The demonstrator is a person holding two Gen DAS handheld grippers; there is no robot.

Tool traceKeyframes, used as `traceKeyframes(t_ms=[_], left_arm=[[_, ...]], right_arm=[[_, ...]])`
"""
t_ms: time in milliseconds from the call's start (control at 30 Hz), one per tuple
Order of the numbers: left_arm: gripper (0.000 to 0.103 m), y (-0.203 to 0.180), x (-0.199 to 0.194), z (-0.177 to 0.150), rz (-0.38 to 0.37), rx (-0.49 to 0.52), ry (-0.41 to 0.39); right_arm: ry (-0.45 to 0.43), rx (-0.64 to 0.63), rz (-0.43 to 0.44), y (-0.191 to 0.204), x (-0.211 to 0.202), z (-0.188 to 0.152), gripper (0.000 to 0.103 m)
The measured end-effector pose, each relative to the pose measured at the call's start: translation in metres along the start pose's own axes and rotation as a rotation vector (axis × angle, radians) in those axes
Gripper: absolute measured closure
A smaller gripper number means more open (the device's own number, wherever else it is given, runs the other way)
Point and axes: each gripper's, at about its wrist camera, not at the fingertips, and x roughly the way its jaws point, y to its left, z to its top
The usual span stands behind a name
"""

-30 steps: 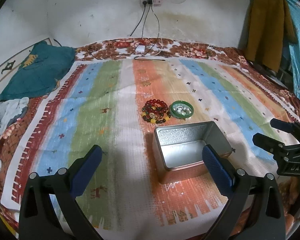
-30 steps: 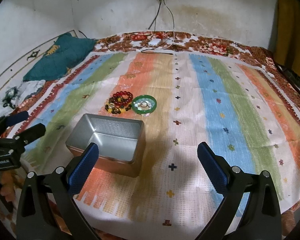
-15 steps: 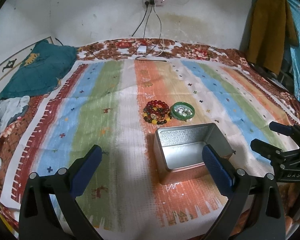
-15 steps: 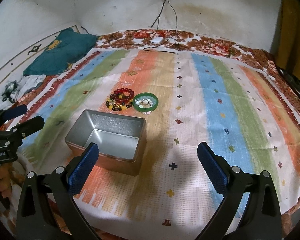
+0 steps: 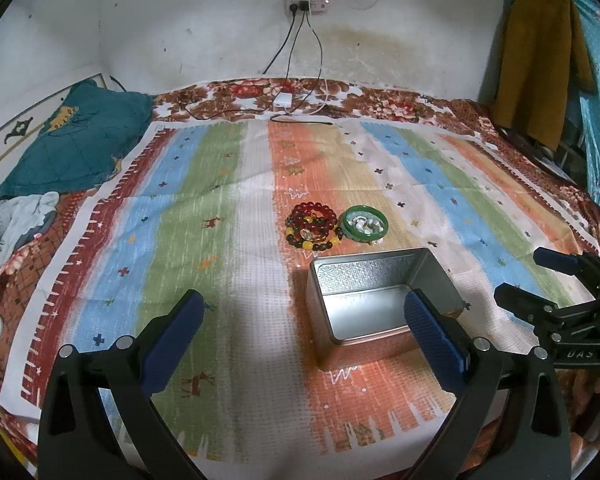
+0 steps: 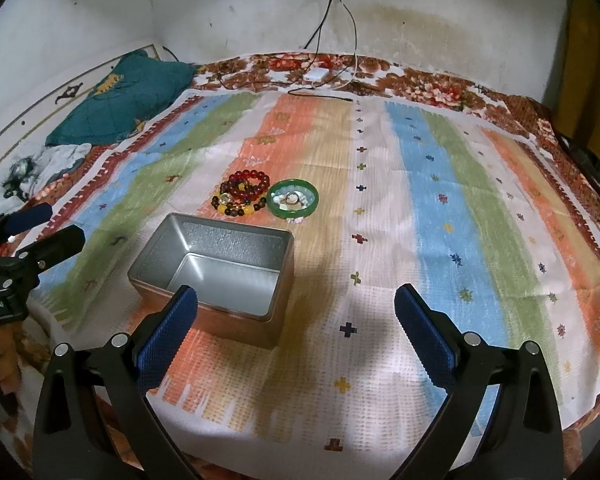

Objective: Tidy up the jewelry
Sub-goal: 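Move both tools toward the bracelets beside the silver tin box, then lower the left tool over the red bead bracelet while the right tool lowers over the green bangle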

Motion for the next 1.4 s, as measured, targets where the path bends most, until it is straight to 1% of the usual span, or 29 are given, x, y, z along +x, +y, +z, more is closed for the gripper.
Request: traceKeyframes(t_ms=[200, 333, 467, 600, 767, 900, 1000, 1167, 1300, 1400], left_arm=[[0.006, 0.000, 0.000, 0.000, 0.000, 0.000, 0.000], [0.006, 0.000, 0.001, 0.000, -0.002, 0.000, 0.003], [0.006, -0.001, 0.004, 0.003, -0.018, -0.004, 0.016], [0.006, -0.003, 0.009, 0.006, -0.019, 0.002, 0.024], [0.006, -0.006, 0.018, 0.015, -0.050, 0.022, 0.034], [0.006, -0.008, 0.024, 0.023, -0.087, 0.055, 0.055], [0.006, -0.003, 0.031, 0.029, -0.118, 0.035, 0.076], [0.006, 0.007, 0.047, 0.042, -0.127, 0.000, 0.110], [0.006, 0.007, 0.060, 0.047, -0.115, 0.008, 0.144], [0.006, 0.008, 0.066, 0.051, -0.123, 0.016, 0.154]], right_arm=[[-0.001, -0.001, 0.004, 0.000, 0.000, 0.001, 0.002], [-0.002, -0.003, 0.024, 0.001, 0.001, 0.002, 0.002], [0.006, -0.003, 0.045, 0.001, 0.003, 0.005, 0.002], [0.018, -0.010, 0.054, 0.002, 0.008, 0.008, 0.002], [0.024, -0.009, 0.057, -0.002, 0.012, 0.015, 0.002], [0.032, -0.018, 0.062, -0.004, 0.018, 0.022, 0.002], [0.041, -0.020, 0.065, -0.006, 0.022, 0.026, 0.002], [0.049, -0.010, 0.064, -0.011, 0.033, 0.039, 0.002], [0.054, -0.007, 0.067, -0.013, 0.039, 0.046, 0.002], [0.065, -0.004, 0.070, -0.015, 0.044, 0.051, 0.002]])
